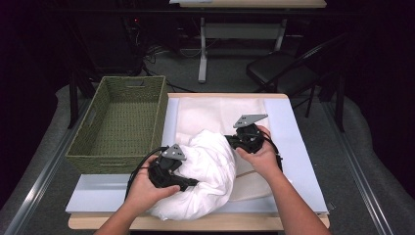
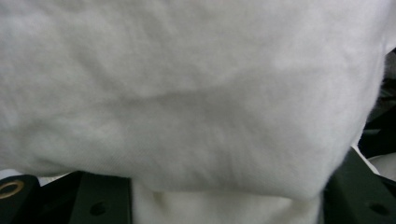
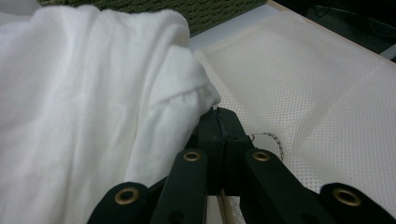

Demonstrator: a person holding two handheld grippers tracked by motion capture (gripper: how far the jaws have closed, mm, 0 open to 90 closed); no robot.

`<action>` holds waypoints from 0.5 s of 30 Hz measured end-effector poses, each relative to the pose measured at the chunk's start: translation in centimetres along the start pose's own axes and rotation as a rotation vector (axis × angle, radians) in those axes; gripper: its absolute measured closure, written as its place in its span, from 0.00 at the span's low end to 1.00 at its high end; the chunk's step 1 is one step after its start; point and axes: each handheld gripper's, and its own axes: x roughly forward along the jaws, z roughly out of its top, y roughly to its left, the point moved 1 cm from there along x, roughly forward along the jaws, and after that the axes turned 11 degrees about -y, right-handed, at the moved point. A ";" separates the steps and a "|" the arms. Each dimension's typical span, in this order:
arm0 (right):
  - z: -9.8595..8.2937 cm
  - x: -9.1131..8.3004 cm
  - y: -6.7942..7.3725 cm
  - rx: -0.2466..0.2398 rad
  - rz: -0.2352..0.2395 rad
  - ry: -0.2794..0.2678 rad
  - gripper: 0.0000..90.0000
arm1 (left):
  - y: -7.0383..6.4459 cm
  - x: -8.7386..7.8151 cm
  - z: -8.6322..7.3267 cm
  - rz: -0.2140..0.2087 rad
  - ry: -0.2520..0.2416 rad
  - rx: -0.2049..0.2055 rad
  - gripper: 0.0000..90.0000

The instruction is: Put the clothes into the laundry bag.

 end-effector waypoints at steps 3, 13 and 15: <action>0.0 0.0 0.0 0.004 -0.005 -0.003 1.00 | -0.2 0.7 -0.2 0.002 0.012 0.019 0.50; 0.3 -0.1 0.2 0.003 -0.012 -0.031 1.00 | -1.4 2.5 -0.6 -0.013 0.054 0.067 0.50; 0.7 -0.2 0.4 -0.001 -0.010 -0.042 1.00 | -1.6 3.0 -0.3 -0.012 0.059 0.075 0.50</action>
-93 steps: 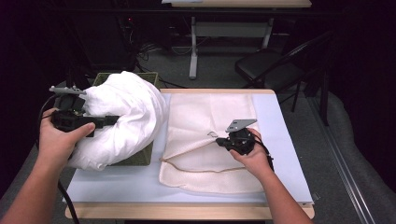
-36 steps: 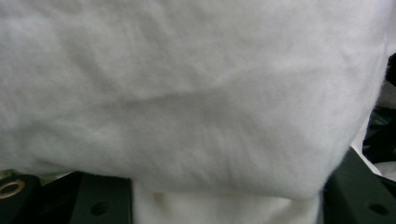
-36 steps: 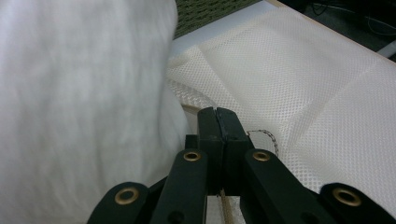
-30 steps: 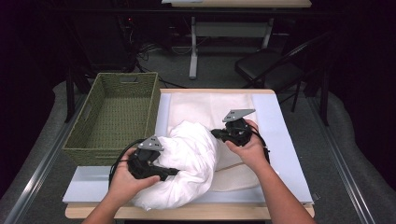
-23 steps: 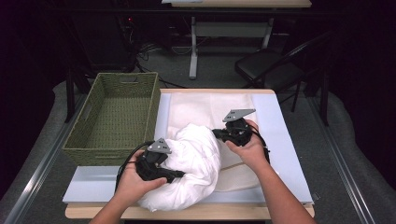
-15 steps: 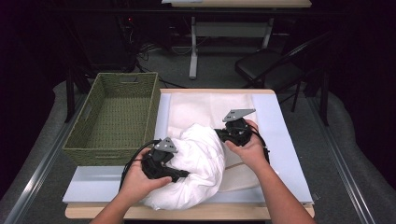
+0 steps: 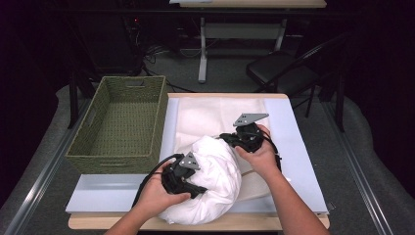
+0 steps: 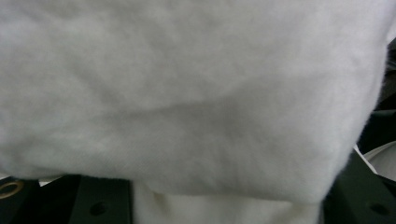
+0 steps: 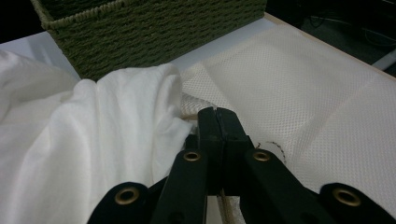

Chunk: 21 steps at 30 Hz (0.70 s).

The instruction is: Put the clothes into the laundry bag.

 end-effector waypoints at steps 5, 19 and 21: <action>0.4 0.1 0.3 -0.004 0.001 -0.004 1.00 | -0.2 0.5 0.4 -0.016 0.012 0.012 0.50; 1.4 -0.3 1.1 -0.015 0.026 -0.059 1.00 | 0.9 3.8 -0.1 -0.063 0.054 -0.047 0.49; 1.7 -0.6 1.5 -0.028 0.031 -0.068 1.00 | 1.2 3.9 -0.2 -0.065 0.044 -0.067 0.48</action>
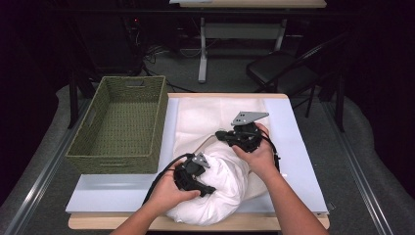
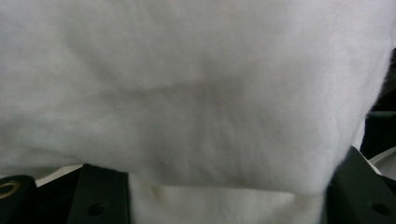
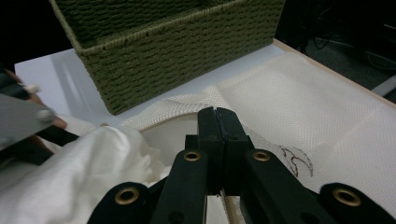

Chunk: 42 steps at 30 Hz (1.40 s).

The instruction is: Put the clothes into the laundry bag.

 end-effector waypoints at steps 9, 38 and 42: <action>-1.1 -1.8 1.3 -0.023 -0.003 -0.020 1.00 | 0.4 -0.3 -0.1 0.007 -0.018 -0.038 0.47; -2.2 -2.3 1.5 0.011 -0.001 -0.061 1.00 | 2.5 1.6 1.5 0.121 -0.082 -0.126 0.39; -2.7 -2.4 1.5 0.015 -0.004 -0.063 1.00 | 2.6 1.7 1.5 0.121 -0.075 -0.128 0.36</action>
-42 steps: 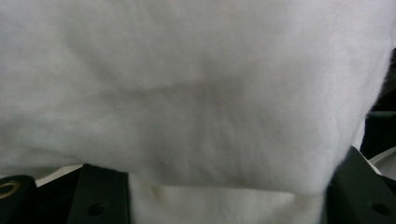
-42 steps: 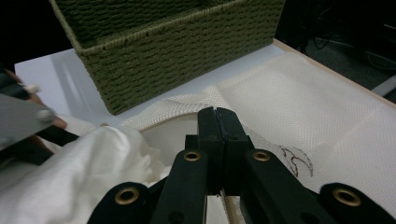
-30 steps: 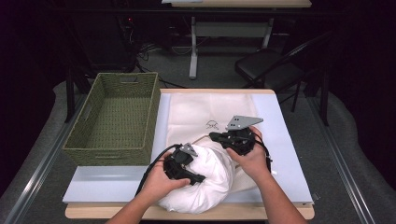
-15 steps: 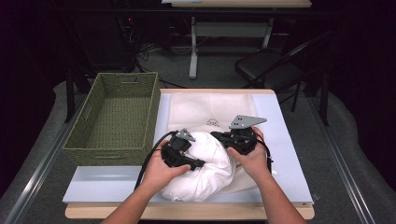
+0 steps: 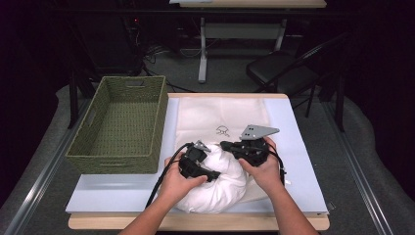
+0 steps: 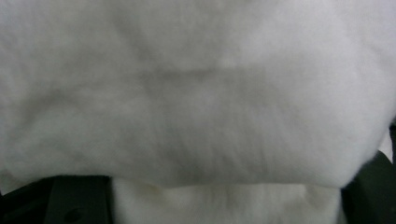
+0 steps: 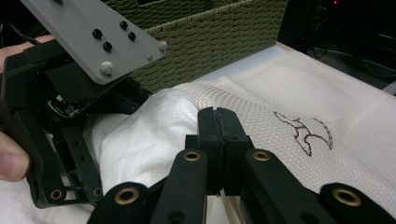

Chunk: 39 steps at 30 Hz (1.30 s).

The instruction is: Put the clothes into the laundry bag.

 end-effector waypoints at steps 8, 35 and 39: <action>-0.4 -0.2 0.2 0.003 0.002 -0.003 1.00 | -0.3 0.4 0.1 0.028 0.023 -0.013 0.32; -1.0 -0.2 0.0 0.020 0.010 -0.010 1.00 | -0.4 -0.9 0.8 0.016 -0.046 -0.058 0.48; -0.8 -0.3 -0.1 0.033 0.014 -0.029 1.00 | -0.8 -1.7 1.6 0.029 -0.067 -0.021 0.55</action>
